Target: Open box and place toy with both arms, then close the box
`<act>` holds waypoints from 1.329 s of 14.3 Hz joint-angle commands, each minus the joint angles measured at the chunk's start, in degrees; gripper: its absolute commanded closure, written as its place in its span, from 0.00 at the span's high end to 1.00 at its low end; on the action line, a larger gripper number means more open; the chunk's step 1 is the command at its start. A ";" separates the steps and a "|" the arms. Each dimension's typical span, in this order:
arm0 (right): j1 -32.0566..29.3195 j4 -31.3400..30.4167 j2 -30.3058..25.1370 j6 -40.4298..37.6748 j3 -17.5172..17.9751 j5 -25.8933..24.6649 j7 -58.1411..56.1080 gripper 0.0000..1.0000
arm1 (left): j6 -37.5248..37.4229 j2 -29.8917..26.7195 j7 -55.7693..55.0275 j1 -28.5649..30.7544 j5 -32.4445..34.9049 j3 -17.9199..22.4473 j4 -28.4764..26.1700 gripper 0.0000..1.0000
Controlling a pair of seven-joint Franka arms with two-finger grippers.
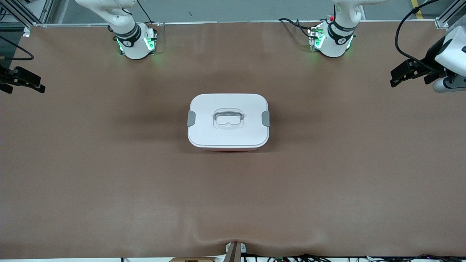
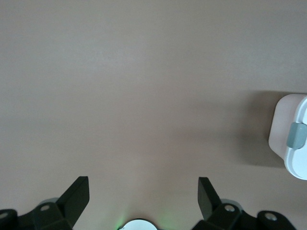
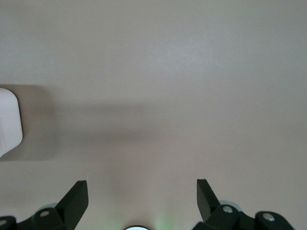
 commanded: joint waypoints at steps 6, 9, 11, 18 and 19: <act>-0.85 -0.37 -0.34 2.93 0.44 0.78 0.29 1.00 | -0.66 -0.78 1.01 0.58 -0.66 -0.32 1.31 1.00; -1.37 -0.37 -0.26 2.93 0.27 2.80 0.47 1.00 | -0.75 -0.60 1.18 0.58 -0.58 -0.41 2.20 1.00; -2.08 -0.37 0.18 2.85 0.27 3.33 0.56 1.00 | -1.02 -0.60 1.10 0.58 -0.75 -0.49 2.20 1.00; -1.64 -0.29 0.18 2.76 0.27 3.33 0.47 1.00 | -1.11 -0.16 0.92 0.49 -0.58 -0.58 2.37 1.00; -1.64 -0.29 0.18 2.58 0.27 3.24 0.47 1.00 | -1.11 -0.16 0.92 0.49 -0.58 -0.50 2.37 1.00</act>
